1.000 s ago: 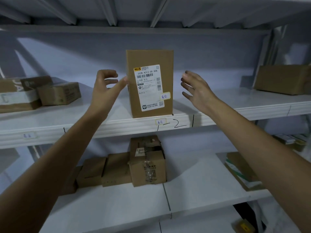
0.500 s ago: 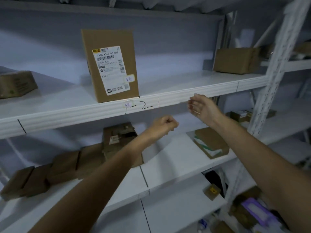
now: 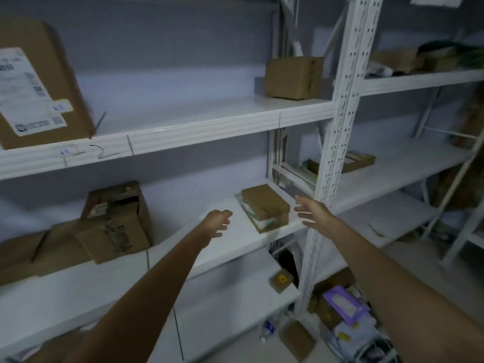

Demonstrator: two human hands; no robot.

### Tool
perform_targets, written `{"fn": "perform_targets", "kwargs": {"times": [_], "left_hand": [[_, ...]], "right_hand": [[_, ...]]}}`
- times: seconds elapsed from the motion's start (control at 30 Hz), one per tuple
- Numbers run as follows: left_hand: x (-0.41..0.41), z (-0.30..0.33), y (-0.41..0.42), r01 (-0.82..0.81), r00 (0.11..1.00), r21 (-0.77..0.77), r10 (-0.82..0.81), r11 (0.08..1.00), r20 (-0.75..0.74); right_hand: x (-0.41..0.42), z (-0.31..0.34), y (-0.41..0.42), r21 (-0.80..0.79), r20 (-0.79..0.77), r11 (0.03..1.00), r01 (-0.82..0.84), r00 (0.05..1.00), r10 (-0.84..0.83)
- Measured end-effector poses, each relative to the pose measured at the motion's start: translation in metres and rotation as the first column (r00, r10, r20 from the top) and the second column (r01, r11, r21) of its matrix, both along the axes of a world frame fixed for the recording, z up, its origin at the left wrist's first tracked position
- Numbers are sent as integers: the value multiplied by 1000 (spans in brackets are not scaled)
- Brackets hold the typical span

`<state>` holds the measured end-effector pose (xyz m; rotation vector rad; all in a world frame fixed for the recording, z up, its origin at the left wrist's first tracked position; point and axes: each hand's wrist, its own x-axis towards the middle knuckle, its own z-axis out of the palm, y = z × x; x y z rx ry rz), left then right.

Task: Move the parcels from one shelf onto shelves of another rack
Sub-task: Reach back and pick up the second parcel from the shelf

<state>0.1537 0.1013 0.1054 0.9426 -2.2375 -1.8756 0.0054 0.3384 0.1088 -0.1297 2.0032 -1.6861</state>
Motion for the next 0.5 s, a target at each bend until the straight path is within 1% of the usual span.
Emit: {"fn": "perform_targets", "kwargs": {"times": [0.07,0.13,0.27,0.5], "left_hand": [[-11,-13,13,-45,999,59,44,997,17],[-27,-26,27,-94,996,105,92,990,23],[-39,-38,27,-133,991,107,131,985,29],[-113,-62,20,-164,986,160,158,973,47]], "right_hand": [[-14,-10,16,22,10,1000,-8,1000,8],[-37,-15,26,38,21,998,-55,998,54],[-54,-15,18,12,-18,998,-68,998,68],[-106,-41,5,20,2,996,-87,996,87]]}}
